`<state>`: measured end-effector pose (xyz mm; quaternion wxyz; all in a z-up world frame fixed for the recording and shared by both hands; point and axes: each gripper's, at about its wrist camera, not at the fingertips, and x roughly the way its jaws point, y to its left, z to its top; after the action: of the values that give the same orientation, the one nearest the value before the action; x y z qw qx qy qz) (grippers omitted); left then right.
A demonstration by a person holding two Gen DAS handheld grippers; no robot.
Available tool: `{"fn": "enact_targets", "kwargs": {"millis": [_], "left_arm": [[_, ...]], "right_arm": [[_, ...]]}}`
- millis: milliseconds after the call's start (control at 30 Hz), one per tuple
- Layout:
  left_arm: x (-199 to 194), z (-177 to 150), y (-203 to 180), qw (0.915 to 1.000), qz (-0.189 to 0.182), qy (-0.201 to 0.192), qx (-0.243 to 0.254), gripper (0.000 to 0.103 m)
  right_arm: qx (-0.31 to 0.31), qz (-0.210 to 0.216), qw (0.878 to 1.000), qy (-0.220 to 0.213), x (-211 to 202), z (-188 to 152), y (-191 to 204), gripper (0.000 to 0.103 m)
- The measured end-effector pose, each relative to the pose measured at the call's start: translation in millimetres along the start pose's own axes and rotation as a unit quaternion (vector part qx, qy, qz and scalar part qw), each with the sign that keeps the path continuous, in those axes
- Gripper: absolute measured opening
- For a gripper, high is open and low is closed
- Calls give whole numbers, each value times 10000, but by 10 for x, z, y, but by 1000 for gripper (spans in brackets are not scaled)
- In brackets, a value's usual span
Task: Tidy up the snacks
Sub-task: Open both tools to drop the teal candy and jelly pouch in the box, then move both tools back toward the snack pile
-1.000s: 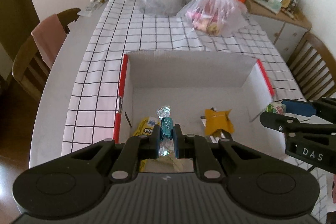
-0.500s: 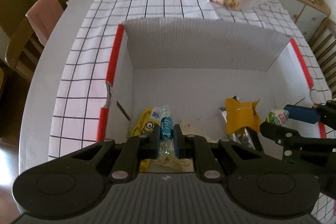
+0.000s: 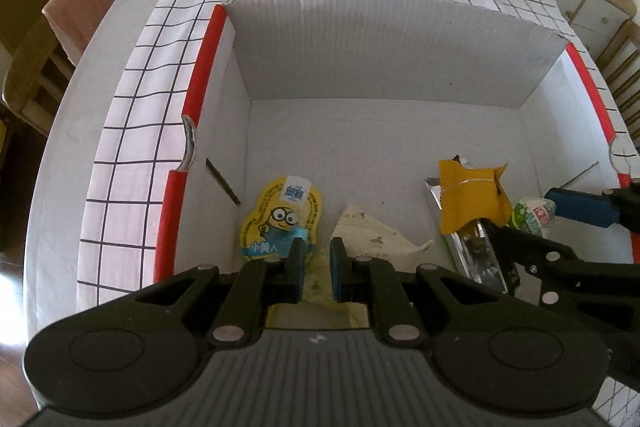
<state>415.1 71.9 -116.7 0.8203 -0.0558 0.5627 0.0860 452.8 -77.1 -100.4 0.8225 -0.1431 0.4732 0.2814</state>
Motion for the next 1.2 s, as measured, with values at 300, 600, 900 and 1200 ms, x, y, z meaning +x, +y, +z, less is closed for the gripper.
{"fn": "enact_targets", "kwargs": {"millis": [300,600,900,1200], "left_arm": [[-215,-65,54,9997,-155,-173,-107,13],[-588,-208,79,9980,-366,-512,-79,13],[-1033,-470,146,9950,-545,-839,-43,20],[-1408,-801,186,9914,-692,-1110,45,33]], "right_arm": [[132,-31,9998,-138,-168,-39,0,52],[308,-25,9983,-488,-542,-128,28,65],[416,-18,9956,-839,-964,-258,156,76],[490,87,9918,-1174,-1418,-484,342,90]]}}
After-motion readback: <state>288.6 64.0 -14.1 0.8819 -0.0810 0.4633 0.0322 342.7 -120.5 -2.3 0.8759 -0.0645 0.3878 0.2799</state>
